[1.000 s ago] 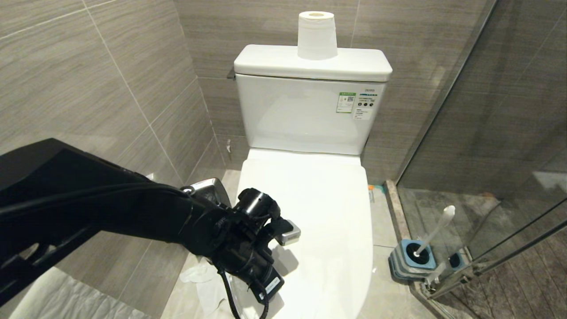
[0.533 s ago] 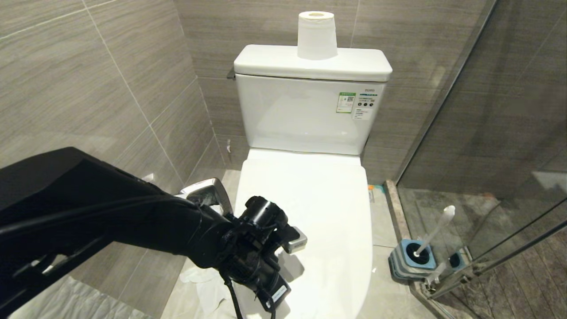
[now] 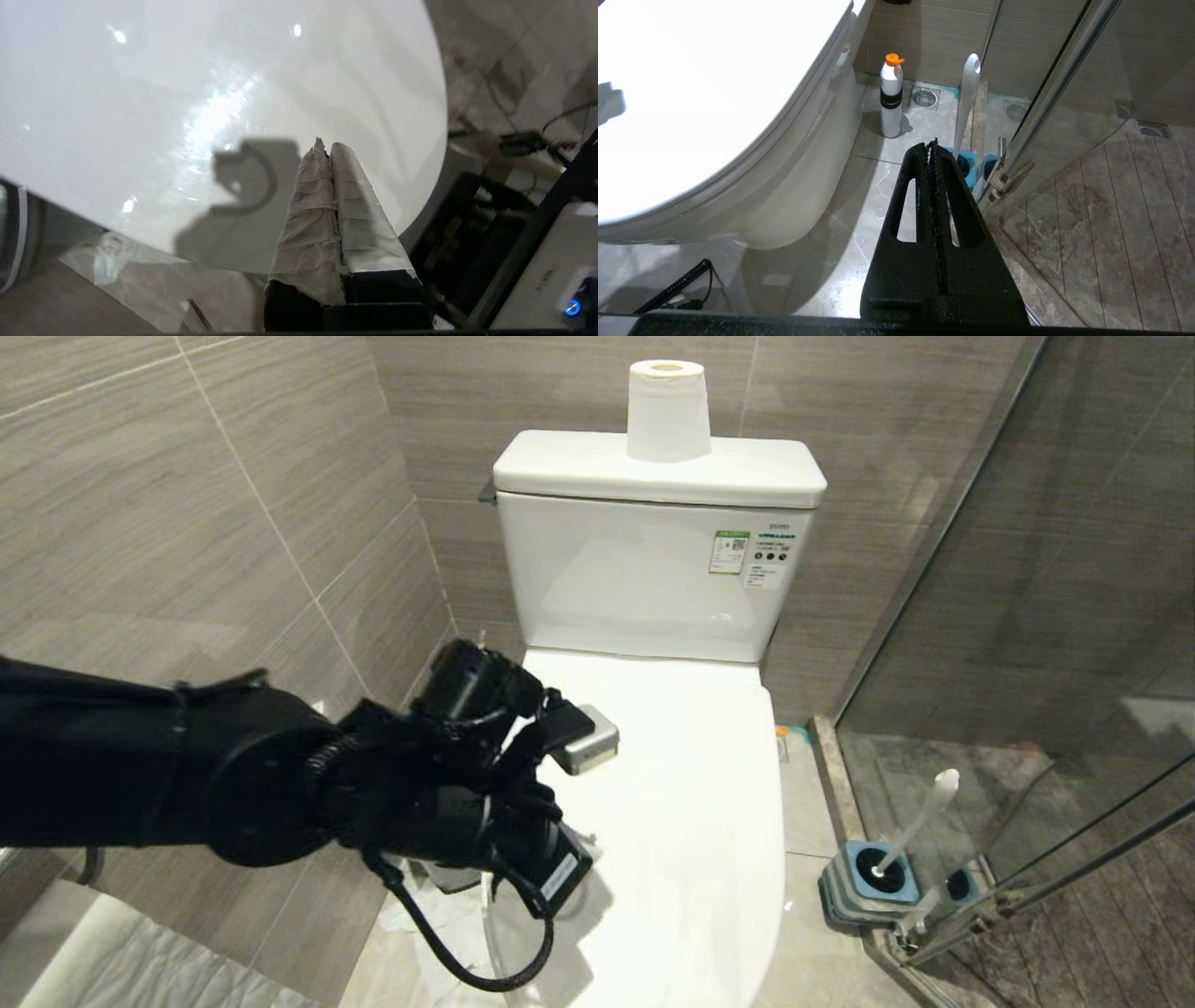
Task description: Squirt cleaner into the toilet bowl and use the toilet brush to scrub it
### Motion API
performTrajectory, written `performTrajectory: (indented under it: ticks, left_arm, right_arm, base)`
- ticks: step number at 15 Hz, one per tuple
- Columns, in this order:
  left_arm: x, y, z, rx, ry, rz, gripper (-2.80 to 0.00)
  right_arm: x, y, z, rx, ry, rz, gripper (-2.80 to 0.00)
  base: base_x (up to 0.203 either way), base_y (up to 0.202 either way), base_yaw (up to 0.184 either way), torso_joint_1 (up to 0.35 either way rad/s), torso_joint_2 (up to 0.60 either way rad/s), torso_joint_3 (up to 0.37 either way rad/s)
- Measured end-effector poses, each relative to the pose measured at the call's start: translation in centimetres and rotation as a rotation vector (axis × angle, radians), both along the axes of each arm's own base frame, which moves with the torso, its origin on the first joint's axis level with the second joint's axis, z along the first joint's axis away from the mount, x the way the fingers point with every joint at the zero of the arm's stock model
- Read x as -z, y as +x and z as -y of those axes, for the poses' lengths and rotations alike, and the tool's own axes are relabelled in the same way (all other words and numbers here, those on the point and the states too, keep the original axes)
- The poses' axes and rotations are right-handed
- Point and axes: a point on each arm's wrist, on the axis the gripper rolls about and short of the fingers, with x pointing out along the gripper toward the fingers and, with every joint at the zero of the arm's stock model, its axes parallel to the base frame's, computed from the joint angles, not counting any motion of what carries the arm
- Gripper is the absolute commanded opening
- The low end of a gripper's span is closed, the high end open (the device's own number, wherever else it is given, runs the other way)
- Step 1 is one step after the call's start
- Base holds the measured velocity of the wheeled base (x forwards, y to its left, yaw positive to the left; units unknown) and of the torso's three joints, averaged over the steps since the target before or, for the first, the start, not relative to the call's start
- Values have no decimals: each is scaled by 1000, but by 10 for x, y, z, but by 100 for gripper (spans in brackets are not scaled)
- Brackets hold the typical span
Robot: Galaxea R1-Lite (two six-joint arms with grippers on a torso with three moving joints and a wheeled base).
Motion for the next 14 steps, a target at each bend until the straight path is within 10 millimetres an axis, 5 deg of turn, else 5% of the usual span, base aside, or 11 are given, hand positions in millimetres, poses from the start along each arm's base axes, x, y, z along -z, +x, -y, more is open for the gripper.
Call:
performTrajectory:
  ticks: [7,14]
  left_arm:
    - [-105,-75,-70,-87,-258,199,-280]
    - [-157,-107,-116,-562,-328,468,-280]
  right_arm:
    - [0,0,0,1,0,0,-280]
    - [0,0,0,0,0,0,-280]
  base:
    - [0,0,0,0,0,0]
    - [0,0,0,0,0,0]
